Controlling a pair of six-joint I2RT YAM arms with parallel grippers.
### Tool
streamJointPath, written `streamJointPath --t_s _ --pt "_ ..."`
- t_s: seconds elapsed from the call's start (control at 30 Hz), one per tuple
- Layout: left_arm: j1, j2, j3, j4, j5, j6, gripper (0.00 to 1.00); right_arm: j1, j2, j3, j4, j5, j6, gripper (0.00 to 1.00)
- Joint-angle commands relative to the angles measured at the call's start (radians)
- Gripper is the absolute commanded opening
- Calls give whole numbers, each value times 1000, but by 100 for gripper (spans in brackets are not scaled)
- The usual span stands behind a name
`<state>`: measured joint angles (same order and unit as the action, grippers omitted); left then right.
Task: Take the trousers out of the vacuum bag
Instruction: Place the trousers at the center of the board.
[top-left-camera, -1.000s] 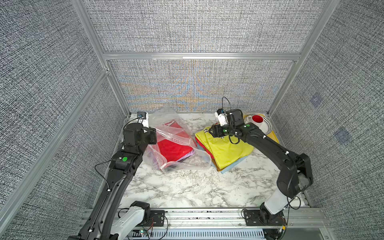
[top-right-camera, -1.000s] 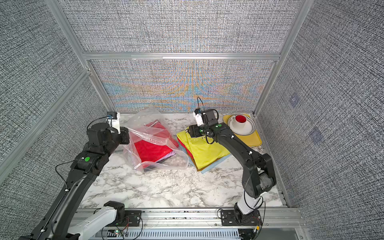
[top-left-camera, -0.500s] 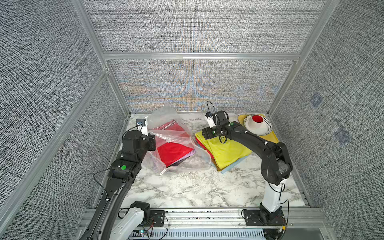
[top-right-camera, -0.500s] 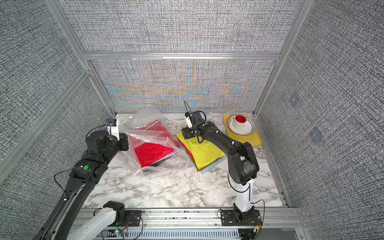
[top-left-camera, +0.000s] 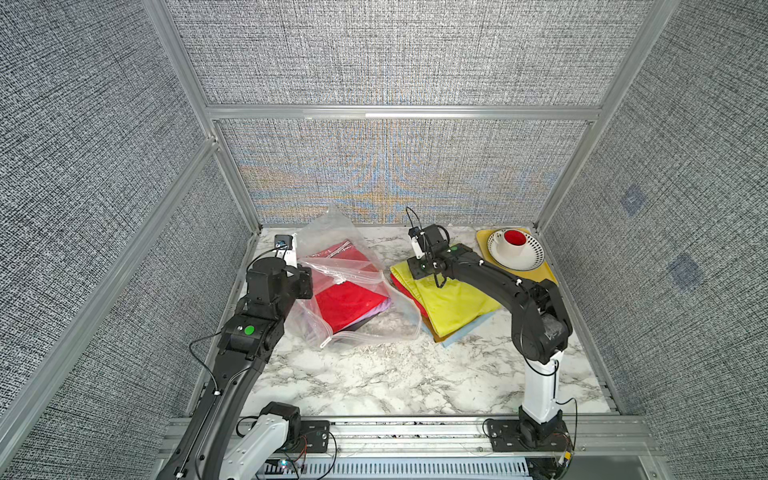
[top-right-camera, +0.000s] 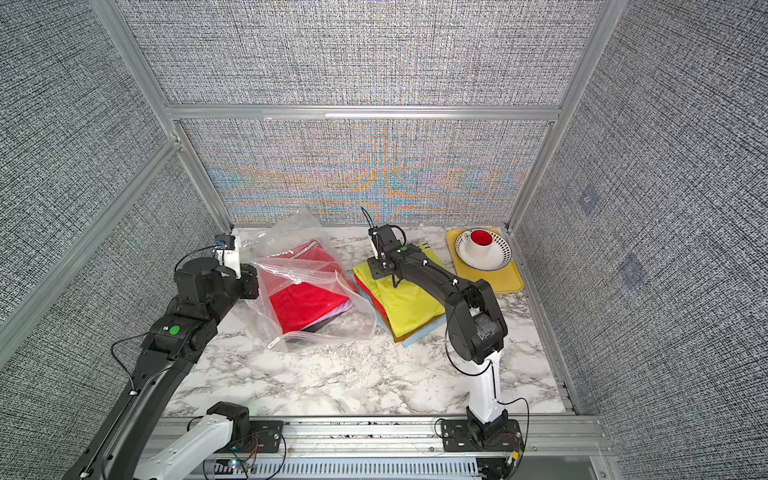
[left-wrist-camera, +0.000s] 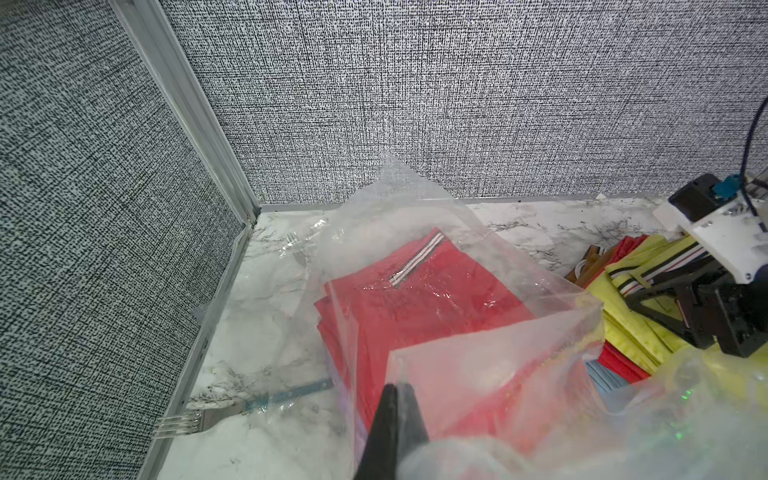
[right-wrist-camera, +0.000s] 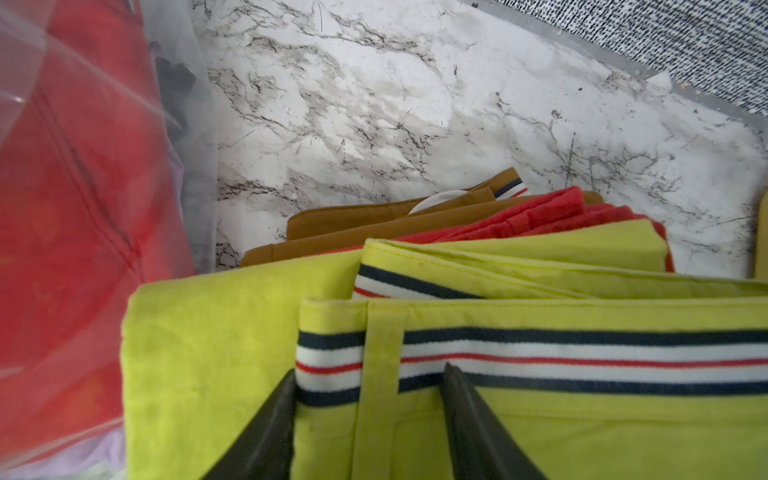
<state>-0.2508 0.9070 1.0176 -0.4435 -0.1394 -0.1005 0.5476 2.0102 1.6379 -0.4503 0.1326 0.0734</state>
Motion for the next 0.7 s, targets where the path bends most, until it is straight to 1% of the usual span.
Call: streamJointPath --t_s 0.0,0.03,0.1,0.13,0.4,0.67 --pt "2 9 18 23 -2 2 0 -1 2 6 -13 24 3 28" --pt "2 10 19 23 0 1 0 0 1 7 -11 19 0 17" --pt "1 12 19 23 -2 -2 0 0 -5 9 -7 15 1 4" --pt "1 14 18 23 -3 -2 0 0 -9 11 -3 10 -2 0" --pt "2 23 20 22 -11 10 0 3 -48 73 -3 -76 -15 0" --pt "1 9 6 24 -15 16 0 39 -49 112 -21 -115 -28 0"
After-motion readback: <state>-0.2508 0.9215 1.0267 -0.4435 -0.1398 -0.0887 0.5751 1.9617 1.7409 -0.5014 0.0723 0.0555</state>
